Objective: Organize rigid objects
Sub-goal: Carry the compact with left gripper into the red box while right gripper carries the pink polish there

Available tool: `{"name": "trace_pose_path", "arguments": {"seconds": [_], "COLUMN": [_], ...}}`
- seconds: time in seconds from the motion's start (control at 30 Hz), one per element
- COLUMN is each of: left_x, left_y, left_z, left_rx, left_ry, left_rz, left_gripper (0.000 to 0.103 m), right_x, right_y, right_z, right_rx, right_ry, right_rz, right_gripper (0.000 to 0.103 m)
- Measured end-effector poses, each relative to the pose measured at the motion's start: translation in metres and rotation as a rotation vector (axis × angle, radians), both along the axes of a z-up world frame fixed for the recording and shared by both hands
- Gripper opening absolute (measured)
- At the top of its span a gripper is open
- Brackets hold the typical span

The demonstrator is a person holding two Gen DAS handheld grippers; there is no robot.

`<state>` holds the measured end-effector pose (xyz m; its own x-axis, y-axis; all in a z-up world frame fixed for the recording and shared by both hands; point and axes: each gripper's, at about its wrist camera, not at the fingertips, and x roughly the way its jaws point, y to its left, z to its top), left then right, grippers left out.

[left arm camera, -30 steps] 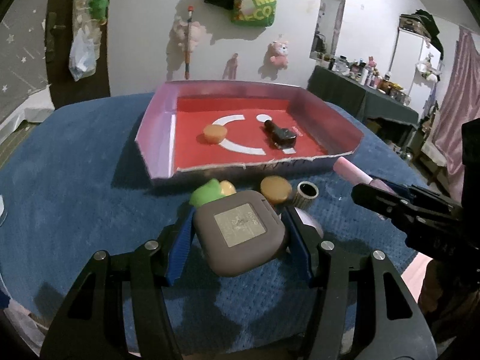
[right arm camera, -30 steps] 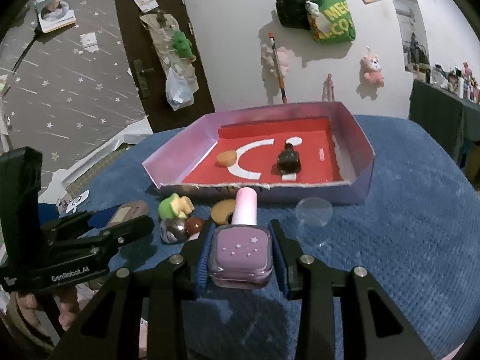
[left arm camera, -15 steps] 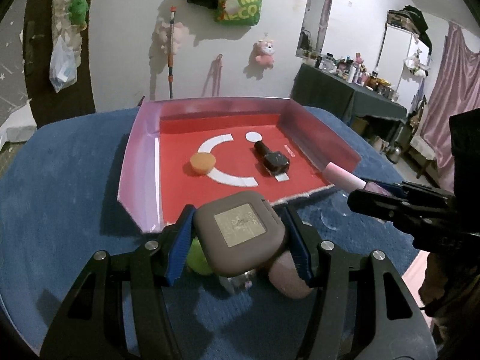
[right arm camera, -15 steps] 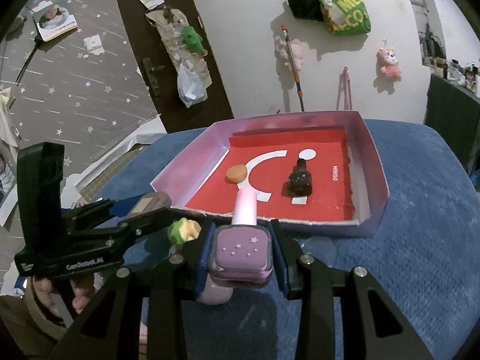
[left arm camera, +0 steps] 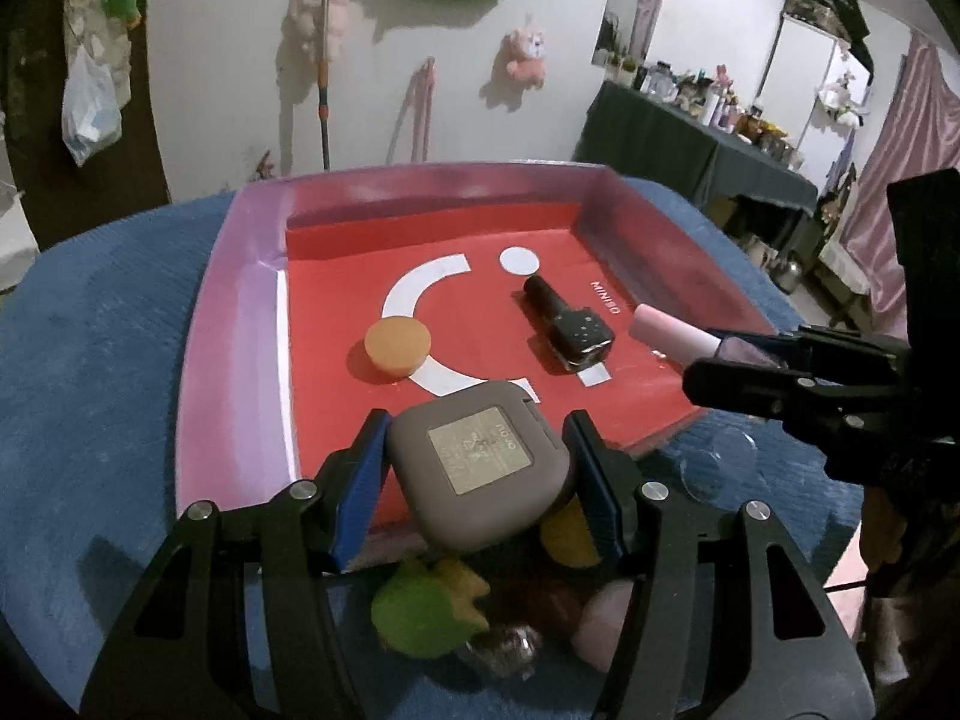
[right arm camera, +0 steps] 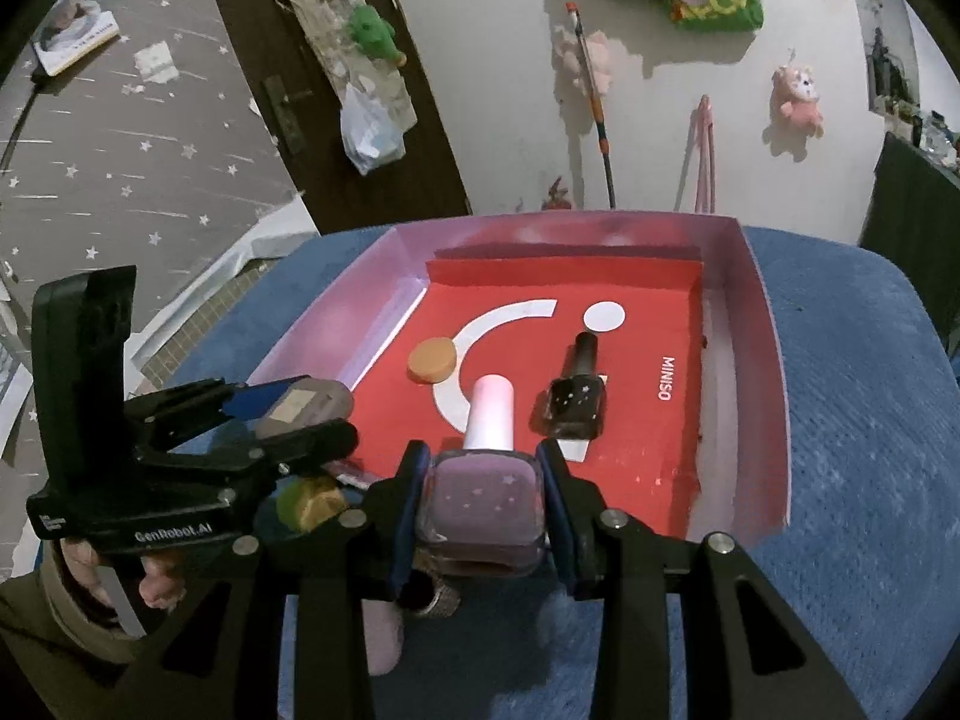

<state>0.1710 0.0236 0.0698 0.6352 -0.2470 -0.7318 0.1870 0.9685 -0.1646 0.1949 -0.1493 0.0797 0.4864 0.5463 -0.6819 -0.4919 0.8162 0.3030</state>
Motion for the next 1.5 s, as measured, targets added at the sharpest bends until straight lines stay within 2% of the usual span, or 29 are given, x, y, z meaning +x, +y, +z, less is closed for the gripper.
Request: {"name": "trace_pose_path", "arguments": {"seconds": [0.17,0.37,0.73,0.93,1.17,1.3,1.5], "left_x": [0.020,0.038,0.056,0.064,0.071,0.075,0.077], "left_y": [0.003,0.005,0.009,0.006,0.002,0.007,0.001], "left_z": [-0.014,-0.030,-0.045,-0.046,-0.048,-0.047,-0.047], "left_rx": [-0.004,-0.016,-0.027,-0.010,0.030,0.019,0.080], "left_ry": [0.062,0.126,0.171,0.157,0.137,0.146,0.153], "left_rz": [0.005,0.005,0.023,0.032,0.047,0.058,0.056], "left_gripper": [0.056,0.056,0.056,0.056,0.056,0.056,0.056], "right_x": [0.025,0.043,0.052,0.058,0.067,0.072,0.076], "right_y": [0.012,0.016,0.026,0.026,0.023,0.019,0.017], "right_z": [-0.016,-0.033,-0.047,-0.052,-0.053,-0.052,-0.054], "right_rx": [-0.060,-0.071,-0.094,-0.095,-0.142,-0.159,-0.164], "right_ry": [0.071,0.127,0.154,0.150,0.076,0.046,0.055], "right_rz": [0.026,0.023,0.042,0.018,-0.063,-0.107,-0.116], "right_gripper": [0.039,0.039,0.039,0.039,0.039,0.039,0.039]}}
